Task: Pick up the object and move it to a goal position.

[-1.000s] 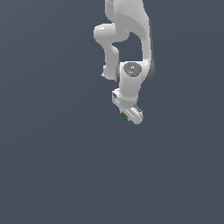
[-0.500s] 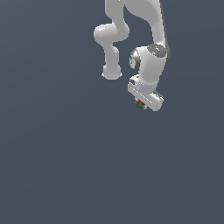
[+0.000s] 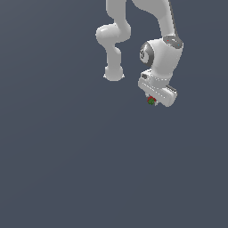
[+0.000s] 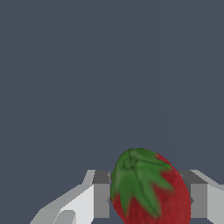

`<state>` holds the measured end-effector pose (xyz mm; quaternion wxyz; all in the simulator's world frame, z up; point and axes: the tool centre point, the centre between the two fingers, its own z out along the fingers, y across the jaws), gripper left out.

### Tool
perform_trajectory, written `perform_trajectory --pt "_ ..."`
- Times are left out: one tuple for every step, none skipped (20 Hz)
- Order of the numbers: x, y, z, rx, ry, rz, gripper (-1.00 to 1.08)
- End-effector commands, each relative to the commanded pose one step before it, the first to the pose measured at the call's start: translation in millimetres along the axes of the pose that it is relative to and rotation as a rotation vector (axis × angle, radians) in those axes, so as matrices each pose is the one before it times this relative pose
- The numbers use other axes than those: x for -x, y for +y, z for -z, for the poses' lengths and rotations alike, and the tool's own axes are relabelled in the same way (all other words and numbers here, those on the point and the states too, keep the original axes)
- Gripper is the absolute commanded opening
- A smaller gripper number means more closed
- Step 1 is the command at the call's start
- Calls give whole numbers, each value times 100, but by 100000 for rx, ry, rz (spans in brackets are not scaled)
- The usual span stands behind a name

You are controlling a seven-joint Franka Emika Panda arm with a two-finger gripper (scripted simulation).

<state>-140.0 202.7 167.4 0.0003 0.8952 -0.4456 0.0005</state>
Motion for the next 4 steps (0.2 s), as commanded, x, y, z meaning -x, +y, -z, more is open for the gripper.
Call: perform_trajectory --pt "376 -117 213 11 -34 -137 -100" --pt "33 -36 15 0 0 0 -100" --pt "-27 -27 -13 -7 -48 3 -100" --pt "-19 -8 -10 0 0 0 -100"
